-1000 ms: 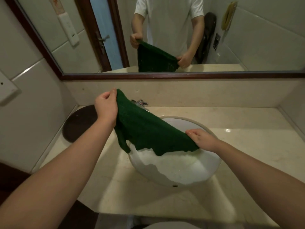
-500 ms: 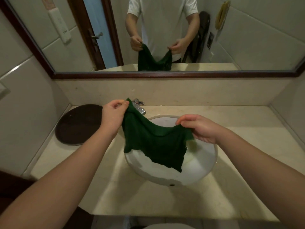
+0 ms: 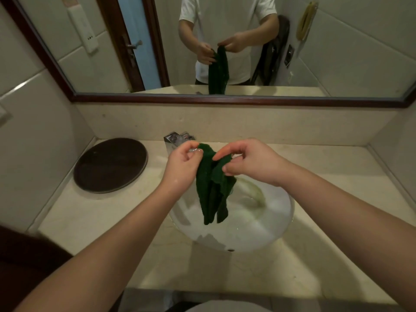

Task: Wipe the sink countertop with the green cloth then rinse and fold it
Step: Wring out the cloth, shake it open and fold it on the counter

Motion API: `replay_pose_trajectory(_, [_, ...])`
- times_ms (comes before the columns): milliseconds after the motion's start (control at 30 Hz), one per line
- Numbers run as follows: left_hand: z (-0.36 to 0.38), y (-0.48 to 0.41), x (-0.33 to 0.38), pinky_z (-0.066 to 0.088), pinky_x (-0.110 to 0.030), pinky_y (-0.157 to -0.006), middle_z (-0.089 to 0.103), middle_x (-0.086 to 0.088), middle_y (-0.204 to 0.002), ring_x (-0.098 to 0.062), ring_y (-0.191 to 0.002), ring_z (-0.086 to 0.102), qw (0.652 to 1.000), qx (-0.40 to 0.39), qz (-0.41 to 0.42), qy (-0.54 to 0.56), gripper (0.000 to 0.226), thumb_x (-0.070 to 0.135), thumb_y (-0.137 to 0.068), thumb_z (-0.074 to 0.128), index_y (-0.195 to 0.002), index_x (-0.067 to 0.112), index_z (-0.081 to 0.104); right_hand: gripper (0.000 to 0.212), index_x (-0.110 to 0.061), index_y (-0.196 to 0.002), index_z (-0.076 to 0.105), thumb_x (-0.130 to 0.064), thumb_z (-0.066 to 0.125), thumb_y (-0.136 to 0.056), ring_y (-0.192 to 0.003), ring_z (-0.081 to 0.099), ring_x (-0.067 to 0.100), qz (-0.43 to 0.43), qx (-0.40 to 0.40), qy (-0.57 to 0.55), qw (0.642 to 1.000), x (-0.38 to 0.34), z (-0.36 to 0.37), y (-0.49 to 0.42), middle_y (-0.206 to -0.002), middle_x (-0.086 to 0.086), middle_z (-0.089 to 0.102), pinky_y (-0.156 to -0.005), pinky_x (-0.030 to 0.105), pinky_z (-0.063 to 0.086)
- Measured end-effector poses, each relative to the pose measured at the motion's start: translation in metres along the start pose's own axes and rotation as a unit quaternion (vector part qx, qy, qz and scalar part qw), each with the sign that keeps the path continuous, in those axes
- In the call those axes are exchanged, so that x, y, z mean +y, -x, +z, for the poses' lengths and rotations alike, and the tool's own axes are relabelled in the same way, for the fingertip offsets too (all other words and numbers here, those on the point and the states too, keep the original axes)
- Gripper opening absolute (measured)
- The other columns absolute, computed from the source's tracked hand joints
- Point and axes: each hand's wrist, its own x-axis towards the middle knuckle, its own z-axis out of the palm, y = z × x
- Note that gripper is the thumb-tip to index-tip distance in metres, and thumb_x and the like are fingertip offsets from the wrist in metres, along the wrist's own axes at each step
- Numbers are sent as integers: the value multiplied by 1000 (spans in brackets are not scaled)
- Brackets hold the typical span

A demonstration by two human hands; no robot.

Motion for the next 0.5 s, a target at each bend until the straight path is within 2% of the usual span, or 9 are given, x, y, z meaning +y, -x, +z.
replay_pose_trajectory(67, [4,4,0,56,-25,-68,73,1,-83,-13,-81,72,1000,2,6,13,19,10,-98,52,-95,22,67,20,-13,-99,73,1,69,-85,-80,72,13,13,27,-88,996,-2,0,-1,-101,15,68,-68,17,56])
replay_pose_trajectory(167, [9,10,0,57,-27,-71,74,-2,-87,-15,-84,73,999,6,1,38,18,10,-99,51,-99,21,66,11,-2,-98,69,-3,66,-87,-62,69,6,52,60,-200,977,-1,3,-4,-83,12,68,-60,14,57])
replay_pose_trajectory(233, [12,14,2,59,-33,-77,73,-6,-95,-18,-90,72,999,1,-2,52,18,10,-98,50,-104,19,65,12,1,-98,67,-6,65,-88,-59,69,6,76,93,-253,960,0,6,-7,-79,9,70,-58,14,57])
replay_pose_trajectory(300, [15,19,4,58,-33,-80,72,-3,-98,-16,-92,71,998,-15,-4,67,20,7,-97,51,-106,19,64,11,-1,-96,67,-9,65,-89,-61,70,8,86,117,-279,949,0,11,-9,-80,9,71,-59,15,57])
replay_pose_trajectory(400, [21,27,7,56,-27,-77,74,9,-88,-10,-87,71,993,-50,-1,109,20,4,-95,53,-105,20,61,13,-2,-96,69,-12,67,-89,-64,71,10,97,151,-300,937,1,17,-12,-85,11,72,-60,17,58])
replay_pose_trajectory(500, [22,31,5,56,-25,-78,75,4,-93,-12,-92,71,988,-62,-3,143,23,2,-91,59,-108,17,59,20,4,-104,67,-10,67,-89,-69,72,13,101,168,-328,924,2,19,-13,-89,15,72,-65,20,60])
